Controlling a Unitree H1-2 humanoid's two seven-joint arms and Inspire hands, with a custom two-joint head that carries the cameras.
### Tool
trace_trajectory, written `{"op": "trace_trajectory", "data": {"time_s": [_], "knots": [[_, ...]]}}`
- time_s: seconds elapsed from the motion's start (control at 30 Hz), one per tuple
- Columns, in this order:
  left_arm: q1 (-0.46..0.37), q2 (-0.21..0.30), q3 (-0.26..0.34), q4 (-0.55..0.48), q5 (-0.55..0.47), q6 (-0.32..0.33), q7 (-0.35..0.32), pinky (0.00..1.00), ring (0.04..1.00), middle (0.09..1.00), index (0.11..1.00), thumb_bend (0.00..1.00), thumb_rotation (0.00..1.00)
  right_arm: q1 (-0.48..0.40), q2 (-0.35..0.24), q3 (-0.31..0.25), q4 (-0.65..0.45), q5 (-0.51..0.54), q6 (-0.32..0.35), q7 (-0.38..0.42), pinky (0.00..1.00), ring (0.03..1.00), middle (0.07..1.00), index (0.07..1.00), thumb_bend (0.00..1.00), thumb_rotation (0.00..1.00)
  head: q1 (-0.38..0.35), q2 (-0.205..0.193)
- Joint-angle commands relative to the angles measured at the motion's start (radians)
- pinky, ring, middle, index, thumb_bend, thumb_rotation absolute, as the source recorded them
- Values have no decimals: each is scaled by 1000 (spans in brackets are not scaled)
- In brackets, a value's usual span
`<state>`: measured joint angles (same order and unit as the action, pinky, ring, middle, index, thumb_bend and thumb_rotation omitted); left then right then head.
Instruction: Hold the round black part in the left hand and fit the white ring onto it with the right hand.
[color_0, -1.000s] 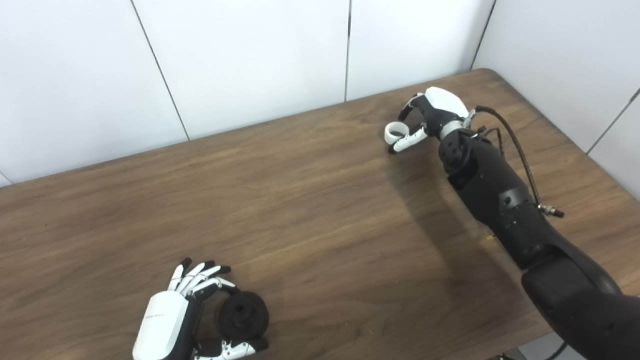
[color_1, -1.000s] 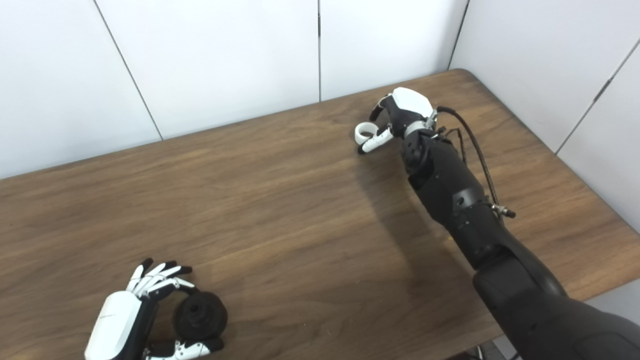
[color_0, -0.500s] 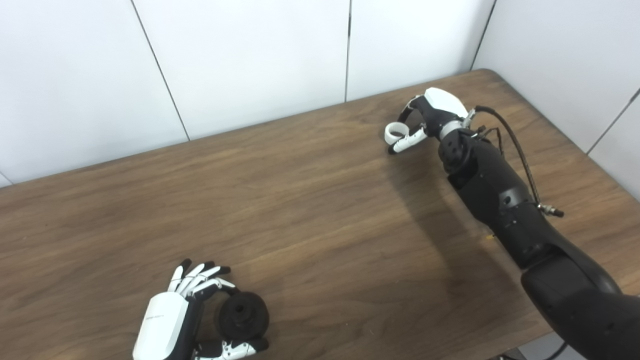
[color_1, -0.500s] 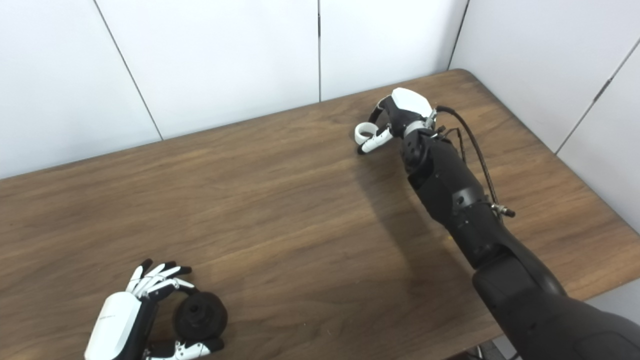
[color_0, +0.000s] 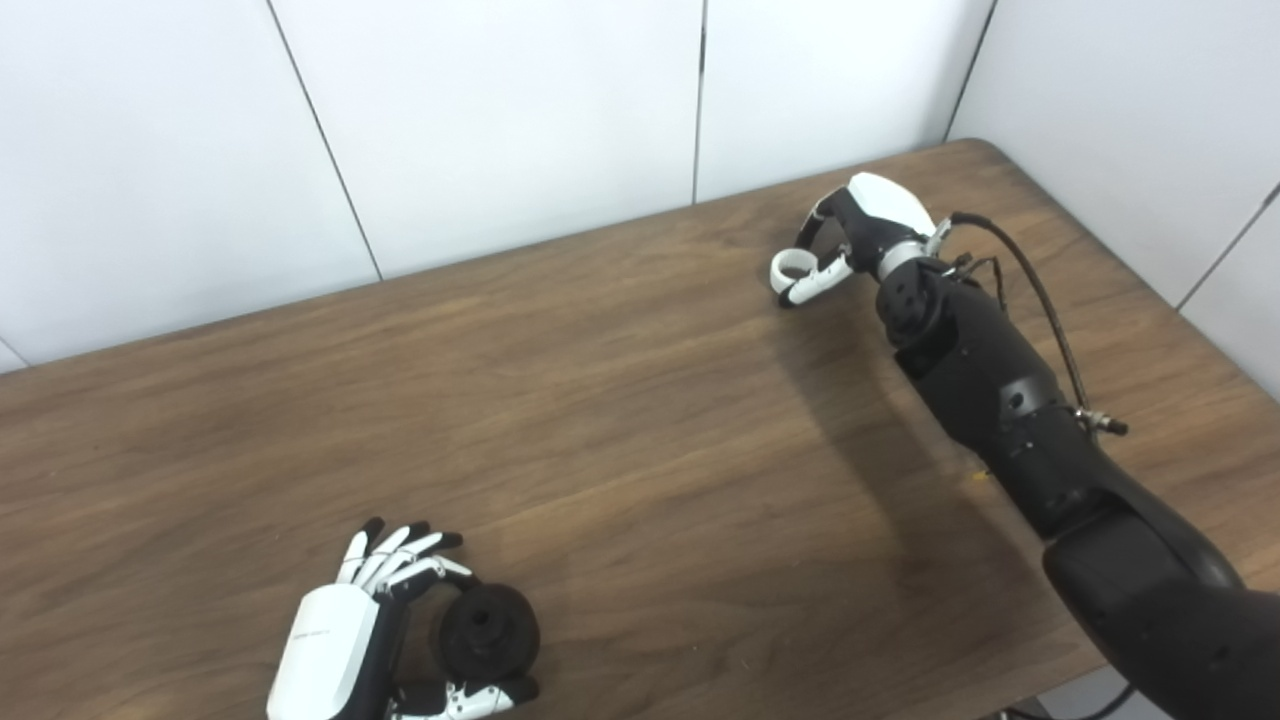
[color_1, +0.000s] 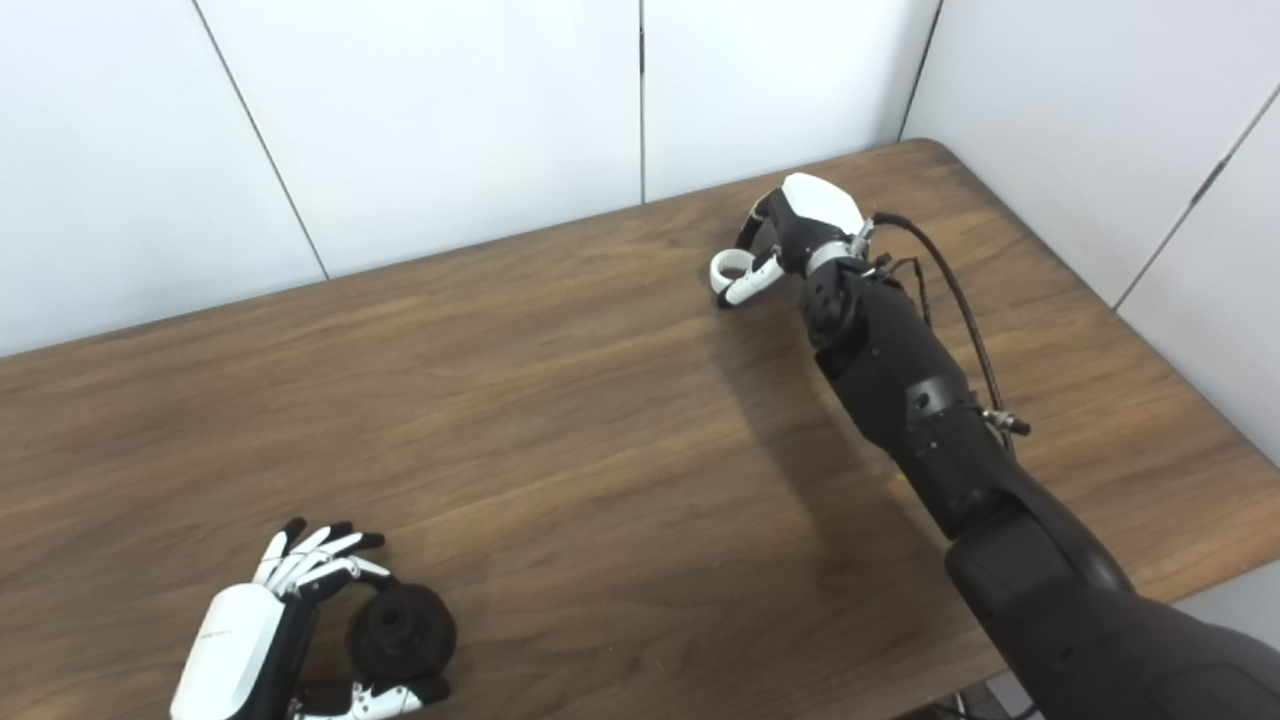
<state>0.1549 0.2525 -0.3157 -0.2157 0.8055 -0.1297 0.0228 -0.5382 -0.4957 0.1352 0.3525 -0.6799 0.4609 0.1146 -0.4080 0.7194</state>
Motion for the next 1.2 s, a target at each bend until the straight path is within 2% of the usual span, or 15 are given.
{"op": "trace_trajectory", "data": {"time_s": [0.0,0.17,0.27,0.47,0.7,0.83,1.17], "knots": [[19,9,-6,-1,27,19,-23,1000,891,804,484,525,58,-22,-36,-2,-21,-6,-10,-26,1000,969,853,487,521,132,0,0],[19,2,-10,-7,36,23,-26,1000,887,802,484,525,58,-5,-42,-5,-39,4,-33,-33,1000,966,849,487,521,131,24,8],[21,-5,-17,-17,50,31,-29,1000,886,800,484,525,58,13,-54,-10,-90,23,-71,-24,1000,966,847,487,521,130,68,21],[21,-23,-33,-23,70,48,-30,1000,885,800,484,525,58,41,-78,31,-268,18,-73,68,1000,964,844,487,522,132,149,38],[16,-50,-65,-39,110,98,-52,1000,892,803,484,525,58,73,-69,58,-447,17,-33,175,1000,954,836,486,522,134,246,54],[13,-65,-81,-48,128,125,-66,1000,894,805,485,525,57,105,-49,69,-543,24,-25,224,1000,952,823,485,523,132,278,58],[0,-92,-111,-46,156,153,-64,1000,894,803,484,525,56,196,-11,158,-749,-8,-33,347,1000,955,838,484,524,134,328,66]]}}
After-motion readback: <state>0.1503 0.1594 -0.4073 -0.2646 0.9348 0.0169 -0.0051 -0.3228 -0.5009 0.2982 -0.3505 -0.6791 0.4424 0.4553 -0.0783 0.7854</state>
